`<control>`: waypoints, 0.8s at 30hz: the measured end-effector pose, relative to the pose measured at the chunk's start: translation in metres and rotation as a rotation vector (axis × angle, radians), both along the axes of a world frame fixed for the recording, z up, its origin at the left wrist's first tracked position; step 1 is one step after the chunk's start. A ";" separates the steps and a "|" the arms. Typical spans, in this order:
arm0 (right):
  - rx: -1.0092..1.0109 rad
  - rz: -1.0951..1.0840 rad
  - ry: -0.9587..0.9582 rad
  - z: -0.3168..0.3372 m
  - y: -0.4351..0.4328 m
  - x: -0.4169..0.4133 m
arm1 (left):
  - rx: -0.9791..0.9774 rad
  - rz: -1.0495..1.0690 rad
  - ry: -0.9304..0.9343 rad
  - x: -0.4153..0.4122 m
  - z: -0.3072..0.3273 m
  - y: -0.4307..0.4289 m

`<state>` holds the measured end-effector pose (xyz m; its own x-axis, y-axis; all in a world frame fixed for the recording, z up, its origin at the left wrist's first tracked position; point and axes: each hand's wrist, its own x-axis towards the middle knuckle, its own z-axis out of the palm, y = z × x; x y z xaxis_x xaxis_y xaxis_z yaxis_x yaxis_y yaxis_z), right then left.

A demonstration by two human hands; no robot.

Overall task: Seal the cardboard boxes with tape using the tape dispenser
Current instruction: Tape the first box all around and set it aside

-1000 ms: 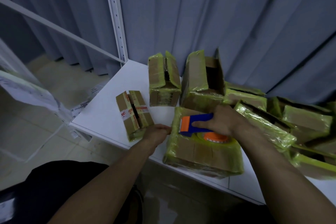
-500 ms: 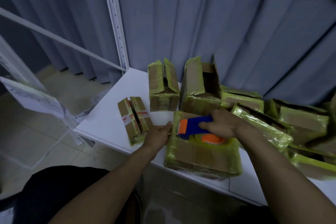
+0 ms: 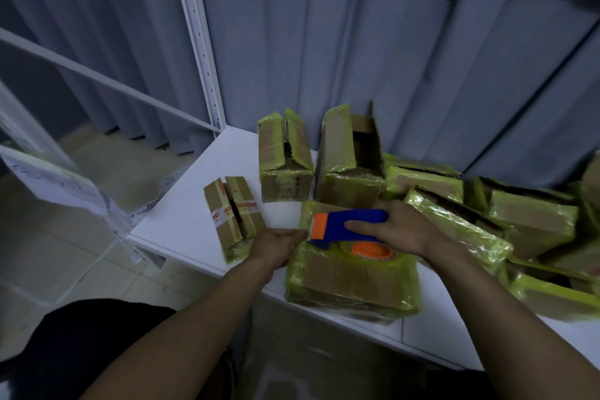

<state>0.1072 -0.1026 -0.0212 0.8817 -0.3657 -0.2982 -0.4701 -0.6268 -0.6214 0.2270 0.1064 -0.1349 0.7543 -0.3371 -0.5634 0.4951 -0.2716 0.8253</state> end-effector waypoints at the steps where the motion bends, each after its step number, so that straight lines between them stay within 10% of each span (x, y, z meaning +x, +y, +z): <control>1: -0.003 0.007 -0.003 0.000 0.000 0.000 | 0.012 0.002 -0.013 0.000 -0.001 -0.001; 24: -0.219 0.011 0.176 -0.003 -0.012 -0.006 | 0.150 -0.063 -0.239 0.001 0.006 0.003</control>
<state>0.1016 -0.1147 -0.0239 0.8272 -0.4293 -0.3624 -0.5518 -0.7424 -0.3800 0.2277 0.1090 -0.1288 0.8520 -0.3137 -0.4191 0.2694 -0.4237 0.8648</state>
